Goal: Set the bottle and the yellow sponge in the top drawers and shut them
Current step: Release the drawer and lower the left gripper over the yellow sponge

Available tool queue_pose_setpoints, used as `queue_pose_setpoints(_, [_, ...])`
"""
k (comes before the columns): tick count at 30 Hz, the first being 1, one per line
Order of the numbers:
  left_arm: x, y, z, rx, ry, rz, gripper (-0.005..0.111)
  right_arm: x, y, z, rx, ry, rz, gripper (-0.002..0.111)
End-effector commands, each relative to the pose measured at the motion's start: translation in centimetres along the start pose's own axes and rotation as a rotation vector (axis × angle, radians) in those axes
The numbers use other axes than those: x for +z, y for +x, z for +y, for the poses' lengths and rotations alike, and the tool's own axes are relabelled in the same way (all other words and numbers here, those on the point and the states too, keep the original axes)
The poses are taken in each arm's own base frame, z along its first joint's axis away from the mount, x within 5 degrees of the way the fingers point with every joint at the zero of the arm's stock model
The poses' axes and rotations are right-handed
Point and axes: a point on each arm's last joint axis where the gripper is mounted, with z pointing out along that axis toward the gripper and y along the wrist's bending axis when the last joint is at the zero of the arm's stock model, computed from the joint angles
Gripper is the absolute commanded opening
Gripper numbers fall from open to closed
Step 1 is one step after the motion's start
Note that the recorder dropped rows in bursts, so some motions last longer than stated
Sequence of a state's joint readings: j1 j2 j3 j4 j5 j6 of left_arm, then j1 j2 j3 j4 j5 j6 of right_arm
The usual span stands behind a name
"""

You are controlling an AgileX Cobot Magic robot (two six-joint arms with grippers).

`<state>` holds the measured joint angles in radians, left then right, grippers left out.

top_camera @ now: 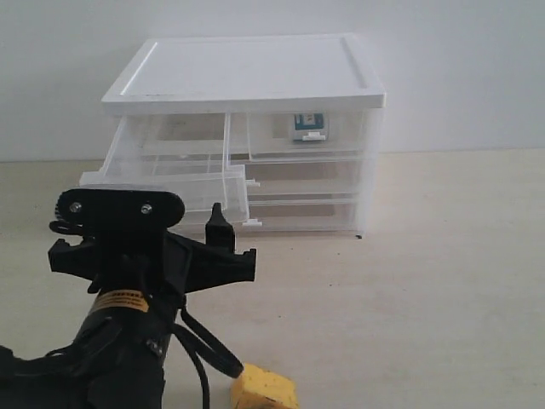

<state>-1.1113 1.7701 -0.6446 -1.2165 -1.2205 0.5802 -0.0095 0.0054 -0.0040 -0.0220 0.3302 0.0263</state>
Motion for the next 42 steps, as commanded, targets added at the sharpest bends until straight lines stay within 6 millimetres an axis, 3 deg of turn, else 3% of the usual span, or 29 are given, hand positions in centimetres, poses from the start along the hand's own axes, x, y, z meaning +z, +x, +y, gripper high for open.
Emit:
queue_pose_setpoints(1, [-1.5, 0.0, -0.6, 0.127, 0.034, 0.043, 0.074, 0.0, 0.0, 0.0, -0.009, 0.001, -0.01, 0.0])
queue_pose_setpoints(4, [-2.2, -0.1, -1.0, 0.263, 0.071, 0.053, 0.067, 0.0, 0.0, 0.0, -0.009, 0.001, -0.01, 0.0])
queue_pose_setpoints(6, [-2.5, -0.4, -1.1, 0.335, 0.086, 0.042, 0.055, 0.0, 0.0, 0.0, -0.009, 0.001, -0.01, 0.0])
queue_pose_setpoints(9, [-2.7, -1.1, -1.1, 0.336, 0.107, 0.026, 0.03, 0.0, 0.0, 0.0, -0.009, 0.001, -0.01, 0.0])
queue_pose_setpoints(11, [-2.8, -1.5, -1.4, 0.335, 0.153, 0.014, 0.006, 0.0, 0.0, 0.0, -0.009, 0.001, -0.01, 0.0])
queue_pose_setpoints(20, [-4.0, -2.3, -3.8, 0.408, 0.548, 0.005, 0.004, 0.0, 0.0, 0.0, -0.009, 0.001, -0.01, 0.0])
queue_pose_setpoints(27, [-3.2, -1.3, -4.2, 0.559, 0.908, 0.312, 0.004, 0.0, 0.0, 0.0, -0.009, 0.001, -0.01, 0.0])
queue_pose_setpoints(37, [-5.2, -3.0, -5.4, 0.63, 1.235, 0.565, 0.004, 0.0, 0.0, 0.0, -0.009, 0.001, -0.01, 0.0])
queue_pose_setpoints(42, [-5.4, -4.0, -4.6, 0.77, 1.372, 0.679, 0.004, 0.0, 0.0, 0.0, -0.009, 0.001, -0.01, 0.0])
